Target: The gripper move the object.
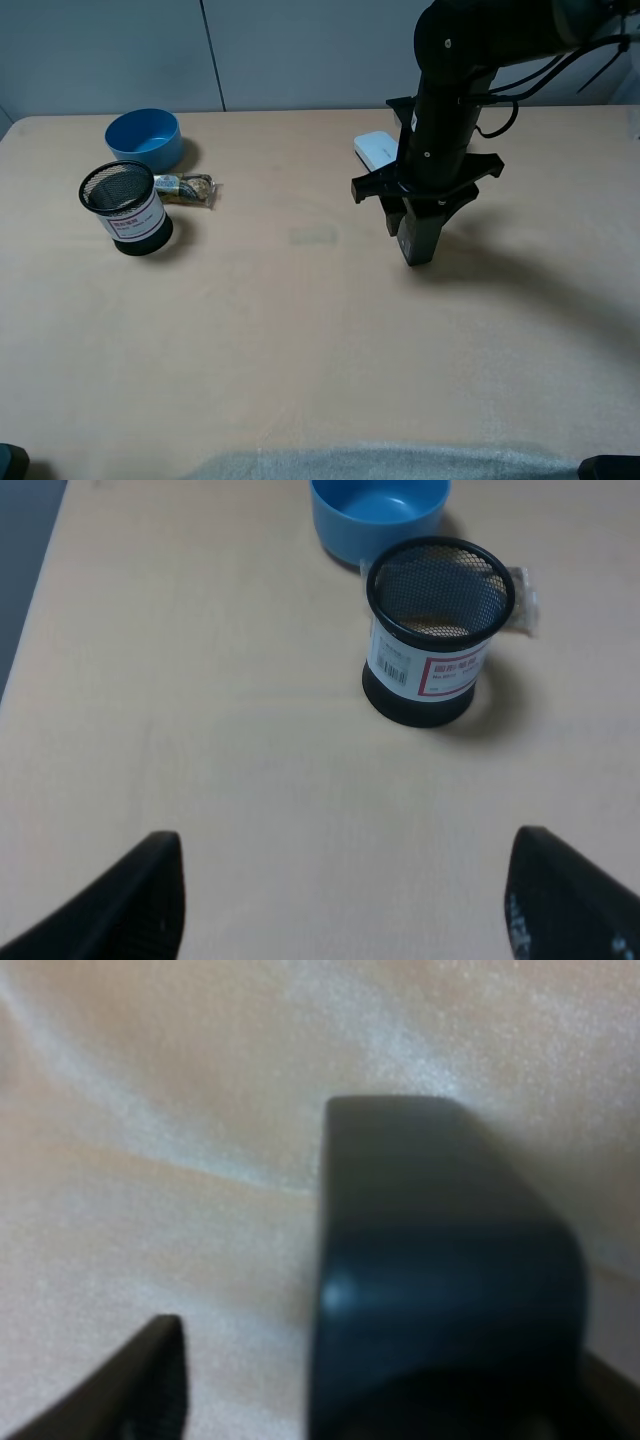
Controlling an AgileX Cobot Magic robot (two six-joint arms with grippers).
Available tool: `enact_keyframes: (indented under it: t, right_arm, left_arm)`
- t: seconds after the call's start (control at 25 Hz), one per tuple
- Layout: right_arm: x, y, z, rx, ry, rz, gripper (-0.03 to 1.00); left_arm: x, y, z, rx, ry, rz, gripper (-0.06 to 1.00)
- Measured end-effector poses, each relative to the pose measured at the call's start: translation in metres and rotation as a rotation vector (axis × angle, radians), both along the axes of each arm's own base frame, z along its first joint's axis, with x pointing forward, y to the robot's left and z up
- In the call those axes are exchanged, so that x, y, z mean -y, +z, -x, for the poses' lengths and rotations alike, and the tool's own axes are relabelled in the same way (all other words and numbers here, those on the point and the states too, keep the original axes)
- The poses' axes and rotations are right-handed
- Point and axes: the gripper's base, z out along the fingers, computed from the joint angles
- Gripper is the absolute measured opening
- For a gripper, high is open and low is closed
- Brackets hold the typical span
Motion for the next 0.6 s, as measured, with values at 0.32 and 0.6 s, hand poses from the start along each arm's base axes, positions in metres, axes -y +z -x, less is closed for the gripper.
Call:
enact_keyframes:
  t: [0.32, 0.6]
  right_arm:
    - [0.0007, 0.0, -0.0002, 0.002, 0.008, 0.008, 0.3]
    - [0.0007, 0.0, -0.0001, 0.001, 0.024, 0.008, 0.3]
  left_arm:
    - [0.0, 0.0, 0.0, 0.0, 0.0, 0.0, 0.73]
    - [0.0, 0.0, 0.0, 0.0, 0.0, 0.0, 0.73]
